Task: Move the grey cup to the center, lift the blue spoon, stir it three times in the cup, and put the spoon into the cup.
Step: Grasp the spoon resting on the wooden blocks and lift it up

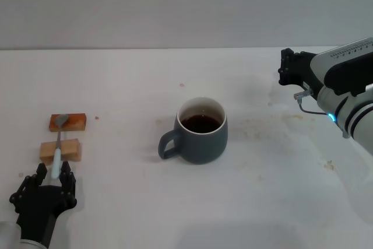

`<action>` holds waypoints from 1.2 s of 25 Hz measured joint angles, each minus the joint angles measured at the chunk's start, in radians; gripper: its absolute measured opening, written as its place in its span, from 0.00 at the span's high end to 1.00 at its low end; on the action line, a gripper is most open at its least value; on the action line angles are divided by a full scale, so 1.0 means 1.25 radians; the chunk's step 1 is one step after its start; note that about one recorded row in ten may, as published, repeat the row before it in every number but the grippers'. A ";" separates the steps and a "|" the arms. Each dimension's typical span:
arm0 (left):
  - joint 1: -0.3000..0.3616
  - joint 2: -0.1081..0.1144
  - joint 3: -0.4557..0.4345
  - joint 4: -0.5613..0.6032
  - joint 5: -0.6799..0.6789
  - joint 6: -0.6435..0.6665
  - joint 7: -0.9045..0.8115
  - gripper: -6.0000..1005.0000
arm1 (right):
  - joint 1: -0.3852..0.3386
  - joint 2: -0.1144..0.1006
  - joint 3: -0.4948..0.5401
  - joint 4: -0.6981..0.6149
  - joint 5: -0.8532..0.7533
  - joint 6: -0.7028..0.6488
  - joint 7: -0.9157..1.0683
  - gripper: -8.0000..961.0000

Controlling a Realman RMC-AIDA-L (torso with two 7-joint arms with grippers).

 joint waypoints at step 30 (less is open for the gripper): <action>-0.004 0.001 0.009 0.003 0.000 0.017 0.002 0.71 | 0.000 0.000 -0.003 0.004 0.000 0.011 0.000 0.98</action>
